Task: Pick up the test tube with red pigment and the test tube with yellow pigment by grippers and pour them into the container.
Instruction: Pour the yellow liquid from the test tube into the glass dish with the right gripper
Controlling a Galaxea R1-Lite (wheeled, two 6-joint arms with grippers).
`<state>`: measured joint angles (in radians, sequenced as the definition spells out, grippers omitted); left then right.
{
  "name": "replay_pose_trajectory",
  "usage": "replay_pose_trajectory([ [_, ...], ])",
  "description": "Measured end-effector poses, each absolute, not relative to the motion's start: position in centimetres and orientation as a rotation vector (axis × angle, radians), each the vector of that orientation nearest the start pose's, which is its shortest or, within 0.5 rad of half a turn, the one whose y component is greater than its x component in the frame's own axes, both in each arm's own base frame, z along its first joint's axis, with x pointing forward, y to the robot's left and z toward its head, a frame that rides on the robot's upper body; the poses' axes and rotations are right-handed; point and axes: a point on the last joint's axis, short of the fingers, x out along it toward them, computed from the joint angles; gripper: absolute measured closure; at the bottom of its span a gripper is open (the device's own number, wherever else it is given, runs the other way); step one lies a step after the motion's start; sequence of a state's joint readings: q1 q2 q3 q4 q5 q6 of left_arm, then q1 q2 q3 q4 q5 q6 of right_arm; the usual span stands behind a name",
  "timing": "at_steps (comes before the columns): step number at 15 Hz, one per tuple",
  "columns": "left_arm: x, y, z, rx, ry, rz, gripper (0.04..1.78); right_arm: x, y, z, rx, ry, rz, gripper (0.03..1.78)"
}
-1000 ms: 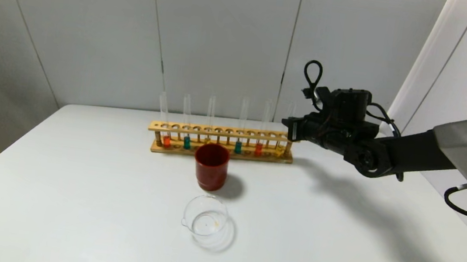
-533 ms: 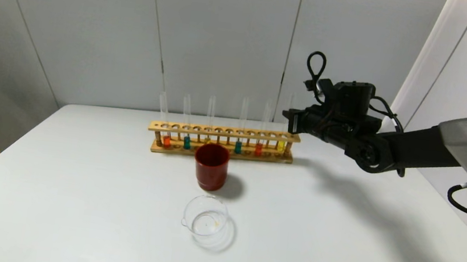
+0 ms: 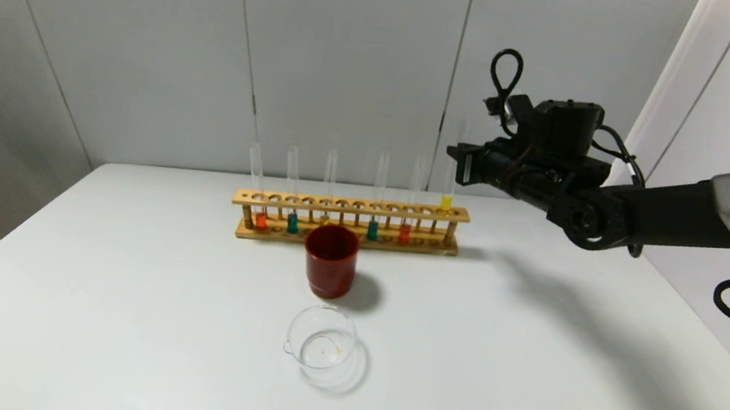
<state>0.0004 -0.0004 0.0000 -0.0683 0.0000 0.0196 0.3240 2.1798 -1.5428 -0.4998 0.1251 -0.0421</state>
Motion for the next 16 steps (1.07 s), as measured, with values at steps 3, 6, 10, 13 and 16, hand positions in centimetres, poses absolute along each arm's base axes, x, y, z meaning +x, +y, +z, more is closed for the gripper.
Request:
replay_pose_trajectory([
  [3, -2.3, 0.0, 8.2, 0.02, -0.069, 0.002, 0.11, 43.2, 14.6, 20.4, -0.061, 0.128, 0.444, 1.54],
  [6, -2.3, 0.0, 8.3, 0.02, -0.069, 0.001, 0.11, 42.7, 14.5, 21.9, -0.058, 0.106, 0.449, 1.54],
  [10, -2.3, 0.0, 8.3, 0.02, -0.069, 0.001, 0.11, 41.7, 14.2, 24.1, -0.054, 0.088, 0.449, 1.54],
  [13, -2.3, 0.0, 8.2, 0.02, -0.069, 0.002, 0.11, 40.6, 13.8, 26.0, -0.053, 0.073, 0.447, 1.54],
  [16, -2.3, 0.0, 8.2, 0.02, -0.069, 0.001, 0.11, 39.1, 13.4, 27.9, -0.047, 0.057, 0.45, 1.54],
])
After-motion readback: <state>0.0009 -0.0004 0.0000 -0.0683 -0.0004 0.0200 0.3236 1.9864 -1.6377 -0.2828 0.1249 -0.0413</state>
